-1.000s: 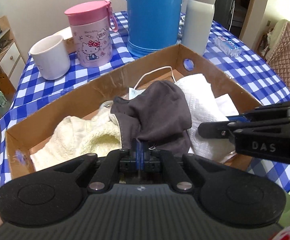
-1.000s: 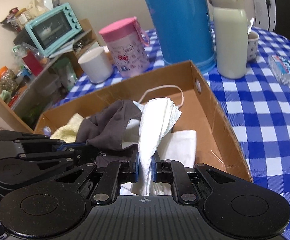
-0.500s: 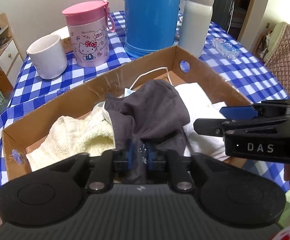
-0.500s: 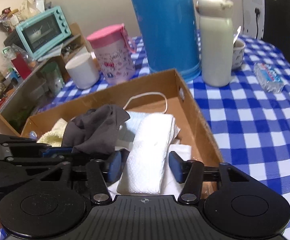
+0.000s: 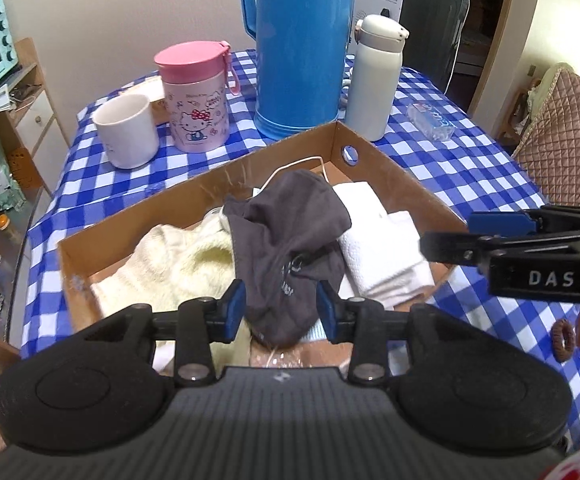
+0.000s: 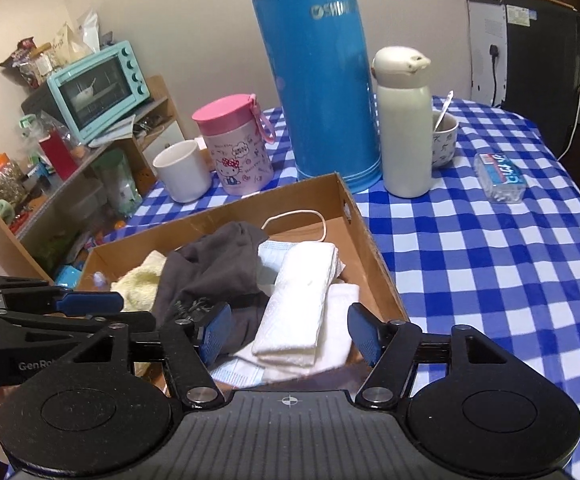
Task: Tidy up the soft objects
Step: 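Lower the mask and towel into the tray and open both grippers, then move both tools back over the green cloth and purple scrunchie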
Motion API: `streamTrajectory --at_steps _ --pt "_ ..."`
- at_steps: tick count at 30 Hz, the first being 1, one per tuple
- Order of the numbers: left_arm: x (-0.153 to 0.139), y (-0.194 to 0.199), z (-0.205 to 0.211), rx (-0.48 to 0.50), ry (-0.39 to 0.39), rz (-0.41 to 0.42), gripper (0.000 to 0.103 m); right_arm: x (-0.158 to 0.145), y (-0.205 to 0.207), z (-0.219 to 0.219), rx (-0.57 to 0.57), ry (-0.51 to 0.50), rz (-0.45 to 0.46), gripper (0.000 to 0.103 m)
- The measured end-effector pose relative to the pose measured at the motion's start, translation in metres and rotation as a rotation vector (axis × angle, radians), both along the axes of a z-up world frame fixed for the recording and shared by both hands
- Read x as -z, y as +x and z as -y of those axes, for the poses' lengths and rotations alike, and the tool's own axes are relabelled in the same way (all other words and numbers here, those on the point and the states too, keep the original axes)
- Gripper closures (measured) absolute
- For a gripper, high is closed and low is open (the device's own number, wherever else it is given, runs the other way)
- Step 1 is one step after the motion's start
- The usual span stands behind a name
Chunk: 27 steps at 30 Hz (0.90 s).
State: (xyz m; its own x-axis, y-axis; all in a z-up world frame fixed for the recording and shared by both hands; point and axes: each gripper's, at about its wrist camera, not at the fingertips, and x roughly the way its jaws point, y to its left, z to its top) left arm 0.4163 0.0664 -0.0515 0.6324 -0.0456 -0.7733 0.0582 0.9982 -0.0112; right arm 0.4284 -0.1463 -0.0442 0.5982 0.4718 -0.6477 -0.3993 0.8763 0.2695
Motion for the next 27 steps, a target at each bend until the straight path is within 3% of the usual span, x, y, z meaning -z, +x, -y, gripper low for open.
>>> streamTrajectory --at_steps 14,27 --pt "-0.045 -0.077 0.003 -0.07 0.006 0.033 0.067 -0.037 -0.071 0.03 0.011 0.051 0.028 0.037" --pt "-0.06 -0.149 0.028 -0.061 0.051 0.035 0.066 -0.056 -0.138 0.051 0.01 0.078 0.011 0.037"
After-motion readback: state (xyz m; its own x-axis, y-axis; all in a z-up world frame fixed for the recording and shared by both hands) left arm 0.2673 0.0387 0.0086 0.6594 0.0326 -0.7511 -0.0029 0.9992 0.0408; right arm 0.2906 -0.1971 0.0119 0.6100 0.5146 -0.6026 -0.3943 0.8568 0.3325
